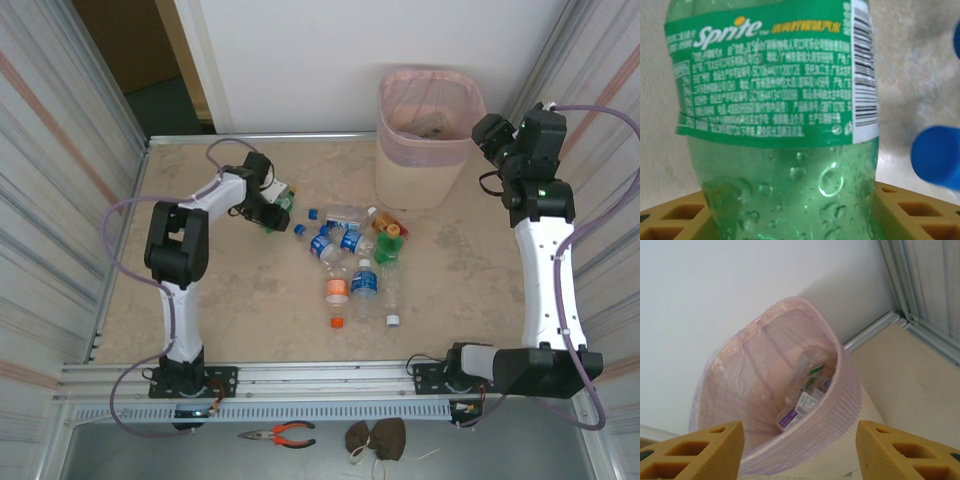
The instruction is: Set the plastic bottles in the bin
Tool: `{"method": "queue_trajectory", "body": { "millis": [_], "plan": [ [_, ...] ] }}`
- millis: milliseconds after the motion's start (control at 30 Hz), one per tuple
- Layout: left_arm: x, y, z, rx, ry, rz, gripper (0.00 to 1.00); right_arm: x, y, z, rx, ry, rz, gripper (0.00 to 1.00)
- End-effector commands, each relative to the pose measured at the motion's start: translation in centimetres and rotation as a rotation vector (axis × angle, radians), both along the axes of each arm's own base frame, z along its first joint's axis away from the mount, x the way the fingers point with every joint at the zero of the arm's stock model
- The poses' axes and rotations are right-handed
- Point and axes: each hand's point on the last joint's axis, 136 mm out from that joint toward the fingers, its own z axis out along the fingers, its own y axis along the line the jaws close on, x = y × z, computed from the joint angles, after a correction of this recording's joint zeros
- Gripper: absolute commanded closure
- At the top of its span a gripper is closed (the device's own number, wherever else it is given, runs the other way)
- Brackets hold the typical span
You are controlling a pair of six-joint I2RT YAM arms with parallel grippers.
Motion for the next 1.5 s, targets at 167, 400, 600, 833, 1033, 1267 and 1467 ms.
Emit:
{"method": "queue_trajectory", "body": {
  "millis": [167, 400, 600, 833, 1033, 1267, 1467],
  "plan": [
    [-1.2, -1.9, 8.8, -0.211, -0.215, -0.065, 0.46, -1.0, 4.5, 1.3, 0.095, -0.035, 0.229, 0.4],
    [-4.0, -3.9, 14.3, -0.372, -0.356, -0.166, 0.46, -1.8, 9.1, 1.9, 0.146, -0.045, 0.362, 0.4],
    [-6.6, -5.1, 19.1, -0.471, -0.518, -0.23, 0.48, -2.7, 14.1, 2.0, 0.179, -0.035, 0.504, 0.39],
    [-10.5, -6.5, 23.2, -0.532, -0.671, -0.363, 0.48, -3.6, 19.8, 1.9, 0.205, -0.012, 0.671, 0.38],
    [-12.8, -7.1, 24.8, -0.55, -0.737, -0.429, 0.49, -4.3, 24.2, 2.5, 0.245, -0.001, 0.793, 0.4],
    [-14.3, -7.8, 25.5, -0.561, -0.764, -0.482, 0.49, -5.3, 29.6, 2.6, 0.255, 0.014, 0.916, 0.42],
    [-14.8, -8.2, 25.8, -0.562, -0.778, -0.505, 0.49, -5.4, 32.2, 2.3, 0.258, 0.034, 0.965, 0.46]
  ]
}}
